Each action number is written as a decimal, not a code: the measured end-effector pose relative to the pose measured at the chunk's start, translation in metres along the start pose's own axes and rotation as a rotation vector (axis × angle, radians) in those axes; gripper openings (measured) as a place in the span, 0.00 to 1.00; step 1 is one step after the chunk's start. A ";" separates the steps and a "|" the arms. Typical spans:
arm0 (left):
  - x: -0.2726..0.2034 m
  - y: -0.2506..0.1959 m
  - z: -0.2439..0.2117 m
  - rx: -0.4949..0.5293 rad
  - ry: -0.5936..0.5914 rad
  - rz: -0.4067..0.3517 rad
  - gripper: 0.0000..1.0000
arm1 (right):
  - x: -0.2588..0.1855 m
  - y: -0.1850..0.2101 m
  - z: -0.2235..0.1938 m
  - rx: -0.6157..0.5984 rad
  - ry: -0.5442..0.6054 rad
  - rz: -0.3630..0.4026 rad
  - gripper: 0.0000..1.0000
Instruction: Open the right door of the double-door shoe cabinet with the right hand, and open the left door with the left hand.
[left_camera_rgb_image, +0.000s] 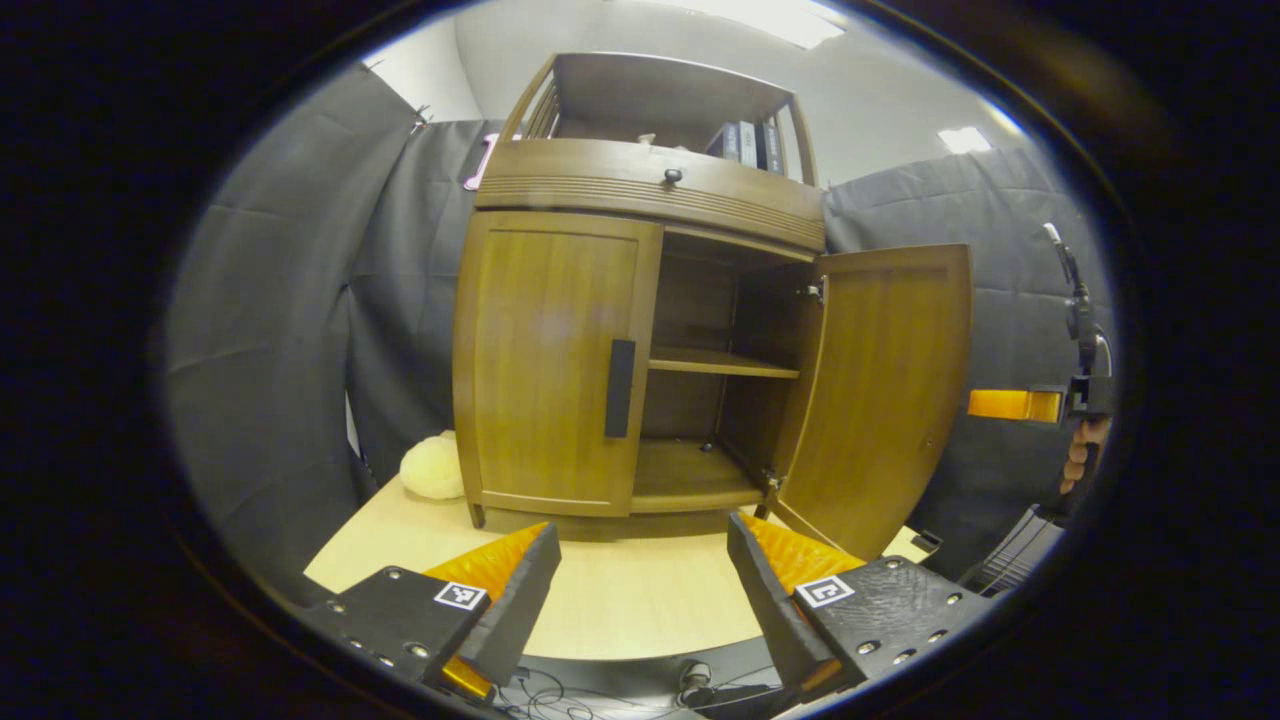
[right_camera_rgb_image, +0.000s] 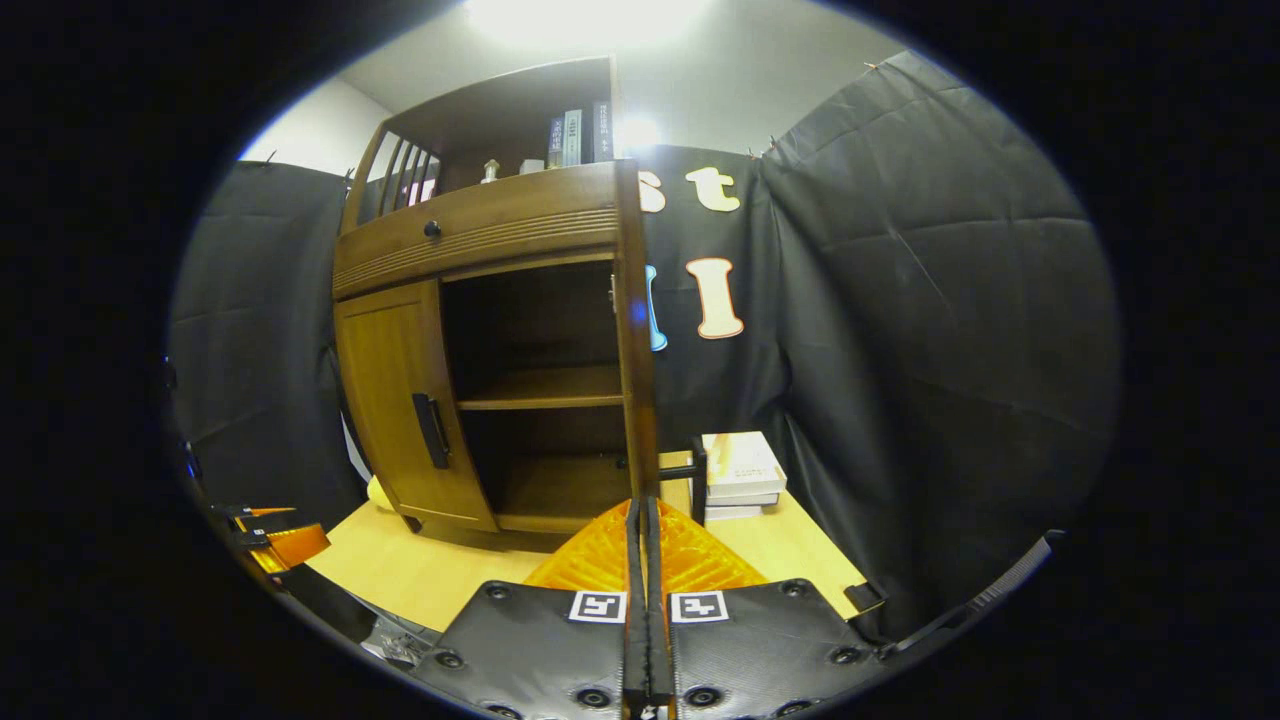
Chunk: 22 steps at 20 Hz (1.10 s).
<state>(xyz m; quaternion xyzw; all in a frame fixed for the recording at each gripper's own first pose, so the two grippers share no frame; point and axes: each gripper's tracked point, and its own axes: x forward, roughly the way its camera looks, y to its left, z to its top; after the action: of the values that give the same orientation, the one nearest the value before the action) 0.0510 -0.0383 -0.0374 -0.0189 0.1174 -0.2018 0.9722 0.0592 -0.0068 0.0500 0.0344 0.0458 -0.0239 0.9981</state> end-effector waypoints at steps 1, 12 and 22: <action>0.003 0.004 0.003 0.002 -0.006 0.005 0.97 | 0.001 0.016 -0.002 -0.001 -0.002 0.028 0.00; 0.058 0.038 0.052 0.016 -0.072 0.062 0.97 | 0.065 0.107 -0.001 -0.068 0.004 0.186 0.27; 0.163 0.046 0.099 0.060 -0.089 0.078 0.96 | 0.145 0.120 -0.010 -0.024 0.046 0.174 0.93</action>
<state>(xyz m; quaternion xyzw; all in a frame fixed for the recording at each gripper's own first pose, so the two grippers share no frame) 0.2375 -0.0620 0.0193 0.0060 0.0684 -0.1659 0.9837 0.2081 0.1071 0.0344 0.0269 0.0659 0.0644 0.9954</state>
